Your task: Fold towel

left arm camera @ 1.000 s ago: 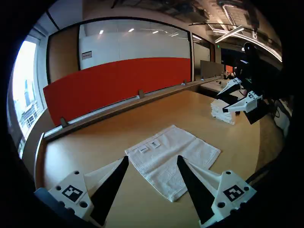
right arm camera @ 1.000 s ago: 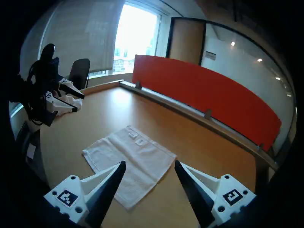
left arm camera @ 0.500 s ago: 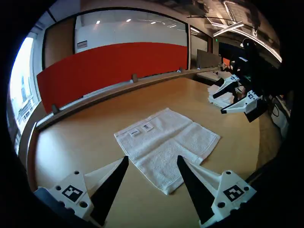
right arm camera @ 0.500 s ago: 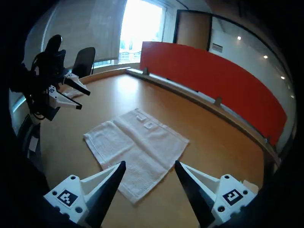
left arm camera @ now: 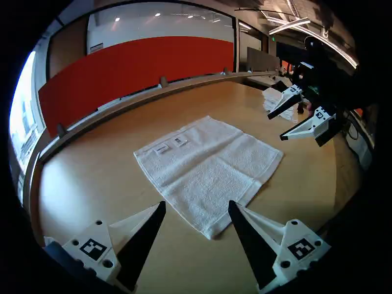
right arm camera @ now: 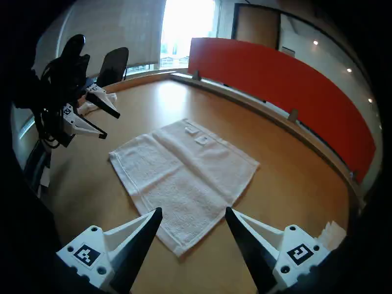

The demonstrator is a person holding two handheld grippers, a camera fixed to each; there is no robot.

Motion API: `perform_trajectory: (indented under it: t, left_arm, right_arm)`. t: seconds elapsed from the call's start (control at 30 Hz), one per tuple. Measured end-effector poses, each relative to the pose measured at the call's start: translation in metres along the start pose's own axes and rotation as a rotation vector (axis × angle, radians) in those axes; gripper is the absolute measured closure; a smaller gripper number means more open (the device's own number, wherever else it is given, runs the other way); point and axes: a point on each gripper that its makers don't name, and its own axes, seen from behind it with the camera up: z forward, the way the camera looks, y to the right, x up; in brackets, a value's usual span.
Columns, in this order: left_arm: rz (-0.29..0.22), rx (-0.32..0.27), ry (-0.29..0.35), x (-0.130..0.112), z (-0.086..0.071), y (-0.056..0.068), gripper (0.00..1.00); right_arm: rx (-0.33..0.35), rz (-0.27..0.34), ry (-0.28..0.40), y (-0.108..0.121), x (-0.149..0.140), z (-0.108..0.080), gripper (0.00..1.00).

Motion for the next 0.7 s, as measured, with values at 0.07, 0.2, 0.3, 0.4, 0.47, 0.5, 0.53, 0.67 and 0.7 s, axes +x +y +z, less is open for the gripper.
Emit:
perform_trajectory:
  t: [0.07, 0.2, 0.3, 0.4, 0.47, 0.5, 0.53, 0.67, 0.7]
  left_arm:
    - [-0.005, -0.004, -0.013, -0.006, 0.004, 0.001, 0.06]
    - [-0.011, -0.01, -0.04, -0.018, 0.012, 0.003, 0.06]
    - [-0.014, -0.017, -0.059, -0.027, 0.016, 0.004, 0.06]
    - [-0.017, -0.028, -0.08, -0.036, 0.021, 0.007, 0.06]
    - [-0.017, -0.034, -0.095, -0.042, 0.024, 0.01, 0.06]
    - [-0.017, -0.036, -0.102, -0.045, 0.025, 0.01, 0.06]
    - [-0.016, -0.038, -0.108, -0.047, 0.027, 0.012, 0.06]
    - [-0.019, -0.047, -0.131, -0.055, 0.031, 0.015, 0.06]
    - [-0.021, -0.048, -0.135, -0.057, 0.032, 0.015, 0.06]
  right_arm:
    - [0.006, 0.001, -0.014, -0.001, -0.006, 0.003, 0.0]
    - [0.014, 0.004, -0.04, -0.004, -0.019, 0.008, 0.0]
    - [0.02, 0.009, -0.057, -0.005, -0.027, 0.011, 0.0]
    - [0.024, 0.012, -0.075, -0.006, -0.036, 0.013, 0.0]
    - [0.028, 0.012, -0.088, -0.007, -0.042, 0.015, 0.0]
    - [0.03, 0.011, -0.093, -0.008, -0.044, 0.015, 0.0]
    - [0.032, 0.01, -0.099, -0.008, -0.047, 0.016, 0.0]
    - [0.042, 0.012, -0.119, -0.01, -0.056, 0.018, 0.0]
    - [0.043, 0.014, -0.123, -0.011, -0.058, 0.018, 0.0]
